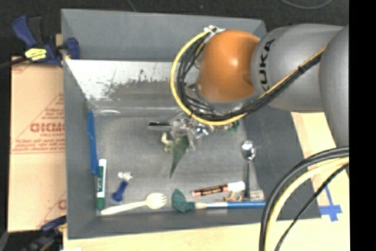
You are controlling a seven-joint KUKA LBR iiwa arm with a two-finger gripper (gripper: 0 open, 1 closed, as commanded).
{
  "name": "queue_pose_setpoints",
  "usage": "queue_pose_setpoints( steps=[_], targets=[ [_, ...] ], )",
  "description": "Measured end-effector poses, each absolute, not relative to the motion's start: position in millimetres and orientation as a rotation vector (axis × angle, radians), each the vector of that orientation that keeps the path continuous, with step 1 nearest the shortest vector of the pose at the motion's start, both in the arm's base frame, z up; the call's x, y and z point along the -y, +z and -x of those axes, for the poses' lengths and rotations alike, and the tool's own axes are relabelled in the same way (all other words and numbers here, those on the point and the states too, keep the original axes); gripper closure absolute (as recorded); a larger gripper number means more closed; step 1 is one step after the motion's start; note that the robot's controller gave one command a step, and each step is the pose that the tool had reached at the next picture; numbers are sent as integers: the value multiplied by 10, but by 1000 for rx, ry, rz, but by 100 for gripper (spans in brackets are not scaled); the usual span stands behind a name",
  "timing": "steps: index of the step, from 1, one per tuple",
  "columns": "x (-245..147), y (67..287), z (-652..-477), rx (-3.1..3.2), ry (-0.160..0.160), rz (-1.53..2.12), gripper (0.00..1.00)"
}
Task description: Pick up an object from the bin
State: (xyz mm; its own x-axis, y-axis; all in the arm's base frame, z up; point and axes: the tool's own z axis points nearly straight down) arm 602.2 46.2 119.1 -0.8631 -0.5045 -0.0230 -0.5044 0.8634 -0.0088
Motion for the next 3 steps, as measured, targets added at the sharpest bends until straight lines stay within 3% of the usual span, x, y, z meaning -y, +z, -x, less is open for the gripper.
queue_pose_setpoints(
  steps=[3],
  targets=[
    [-455, 1451, -6027, -3006, -6, 811, 100]
  ],
)
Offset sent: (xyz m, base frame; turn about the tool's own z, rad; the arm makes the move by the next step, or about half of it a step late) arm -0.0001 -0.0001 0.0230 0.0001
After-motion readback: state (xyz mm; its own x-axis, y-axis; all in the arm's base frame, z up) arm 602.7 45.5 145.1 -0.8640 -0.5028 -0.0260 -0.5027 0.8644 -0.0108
